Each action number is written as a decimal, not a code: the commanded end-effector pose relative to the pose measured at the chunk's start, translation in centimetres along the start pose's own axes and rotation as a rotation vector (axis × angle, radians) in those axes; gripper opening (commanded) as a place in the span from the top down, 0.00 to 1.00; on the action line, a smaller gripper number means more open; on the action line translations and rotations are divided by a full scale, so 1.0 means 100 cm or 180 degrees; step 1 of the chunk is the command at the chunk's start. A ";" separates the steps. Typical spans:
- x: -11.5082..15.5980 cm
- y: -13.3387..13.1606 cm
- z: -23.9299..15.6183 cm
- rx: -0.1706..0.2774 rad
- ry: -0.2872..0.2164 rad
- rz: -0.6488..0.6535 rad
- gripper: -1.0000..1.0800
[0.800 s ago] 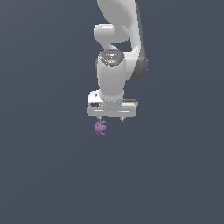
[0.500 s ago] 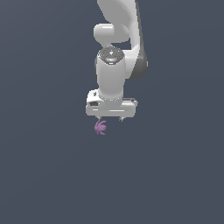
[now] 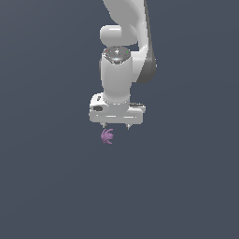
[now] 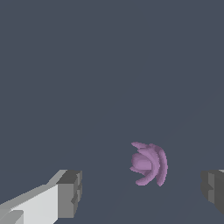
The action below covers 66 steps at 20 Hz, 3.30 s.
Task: Pick up the object and move it to a goal position.
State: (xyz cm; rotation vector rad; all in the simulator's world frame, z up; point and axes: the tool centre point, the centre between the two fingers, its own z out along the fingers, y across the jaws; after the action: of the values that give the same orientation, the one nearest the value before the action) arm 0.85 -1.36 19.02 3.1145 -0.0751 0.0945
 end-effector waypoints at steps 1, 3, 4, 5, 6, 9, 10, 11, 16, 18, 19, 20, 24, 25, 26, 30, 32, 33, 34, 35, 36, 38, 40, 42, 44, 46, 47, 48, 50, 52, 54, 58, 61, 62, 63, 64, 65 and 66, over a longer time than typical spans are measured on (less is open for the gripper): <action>-0.003 0.004 0.008 0.0005 -0.0017 0.0018 0.04; -0.007 0.009 0.018 0.0013 -0.0036 0.0041 0.04; -0.009 0.012 0.024 0.0019 -0.0048 0.0054 0.04; -0.012 0.016 0.031 0.0024 -0.0062 0.0070 0.04; -0.015 0.020 0.038 0.0030 -0.0076 0.0088 0.04; -0.027 0.033 0.063 0.0047 -0.0125 0.0151 0.04; -0.031 0.037 0.070 0.0052 -0.0139 0.0169 0.04; -0.035 0.041 0.076 0.0055 -0.0151 0.0186 0.04; -0.047 0.052 0.096 0.0065 -0.0191 0.0242 0.04; -0.049 0.053 0.099 0.0066 -0.0197 0.0251 0.04; -0.049 0.053 0.099 0.0066 -0.0197 0.0251 0.04; -0.048 0.053 0.098 0.0065 -0.0199 0.0248 0.04; -0.049 0.053 0.103 0.0065 -0.0199 0.0248 0.04; -0.049 0.053 0.106 0.0065 -0.0199 0.0248 0.04; -0.050 0.053 0.110 0.0065 -0.0199 0.0248 0.04; -0.052 0.053 0.130 0.0066 -0.0198 0.0251 0.04; -0.053 0.052 0.139 0.0066 -0.0198 0.0251 0.04; -0.053 0.052 0.142 0.0066 -0.0198 0.0251 0.04; -0.053 0.052 0.145 0.0066 -0.0198 0.0251 0.04; -0.053 0.052 0.147 0.0066 -0.0198 0.0251 0.04; -0.053 0.052 0.148 0.0066 -0.0198 0.0251 0.04; -0.052 0.052 0.149 0.0066 -0.0198 0.0251 0.04; -0.052 0.052 0.149 0.0066 -0.0198 0.0251 1.00; -0.052 0.052 0.149 0.0066 -0.0198 0.0251 1.00; -0.052 0.052 0.149 0.0066 -0.0198 0.0251 1.00; -0.052 0.052 0.149 0.0066 -0.0198 0.0251 1.00; -0.052 0.052 0.149 0.0066 -0.0198 0.0251 1.00; -0.052 0.052 0.149 0.0066 -0.0198 0.0251 1.00; -0.052 0.053 0.148 0.0066 -0.0195 0.0254 1.00; -0.049 0.053 0.146 0.0060 -0.0176 0.0270 1.00; -0.044 0.055 0.142 0.0047 -0.0139 0.0302 1.00; -0.026 0.061 0.129 0.0004 -0.0012 0.0409 1.00; -0.008 0.067 0.113 -0.0045 0.0128 0.0528 1.00; -0.001 0.070 0.107 -0.0064 0.0183 0.0574 1.00; 0.007 0.073 0.100 -0.0084 0.0242 0.0623 1.00; 0.014 0.076 0.092 -0.0105 0.0304 0.0675 1.00; 0.022 0.080 0.084 -0.0128 0.0369 0.0730 1.00; 0.030 0.083 0.075 -0.0152 0.0438 0.0788 1.00</action>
State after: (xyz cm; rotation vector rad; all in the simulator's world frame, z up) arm 2.83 -9.50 10.53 3.0449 -0.4138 0.2582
